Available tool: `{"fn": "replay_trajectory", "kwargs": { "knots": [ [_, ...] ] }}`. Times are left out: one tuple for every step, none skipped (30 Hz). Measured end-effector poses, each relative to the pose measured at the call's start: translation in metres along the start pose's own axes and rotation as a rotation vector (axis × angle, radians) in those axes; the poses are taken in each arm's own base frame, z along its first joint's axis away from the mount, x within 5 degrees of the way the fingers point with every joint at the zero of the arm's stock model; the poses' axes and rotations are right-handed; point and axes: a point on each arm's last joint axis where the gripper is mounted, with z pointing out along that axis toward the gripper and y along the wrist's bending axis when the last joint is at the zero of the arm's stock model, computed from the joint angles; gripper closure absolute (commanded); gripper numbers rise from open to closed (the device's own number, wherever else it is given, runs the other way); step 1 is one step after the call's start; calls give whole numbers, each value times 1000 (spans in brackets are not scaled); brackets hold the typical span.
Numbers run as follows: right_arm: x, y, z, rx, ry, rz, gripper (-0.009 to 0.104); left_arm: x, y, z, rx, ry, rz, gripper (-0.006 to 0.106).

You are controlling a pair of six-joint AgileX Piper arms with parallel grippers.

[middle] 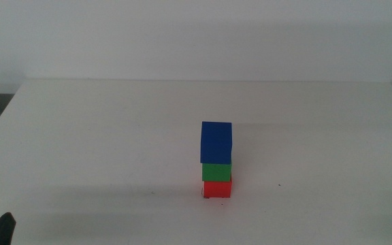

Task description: Stack red cubes first, then green, then blue cubes in a specific spot.

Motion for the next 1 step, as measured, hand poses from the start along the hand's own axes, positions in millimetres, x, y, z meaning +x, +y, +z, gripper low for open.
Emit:
{"fn": "replay_trajectory", "kwargs": {
  "knots": [
    [0, 0, 0, 0, 0, 0, 2, 0, 0, 0, 0, 0, -1, 8]
  ]
}}
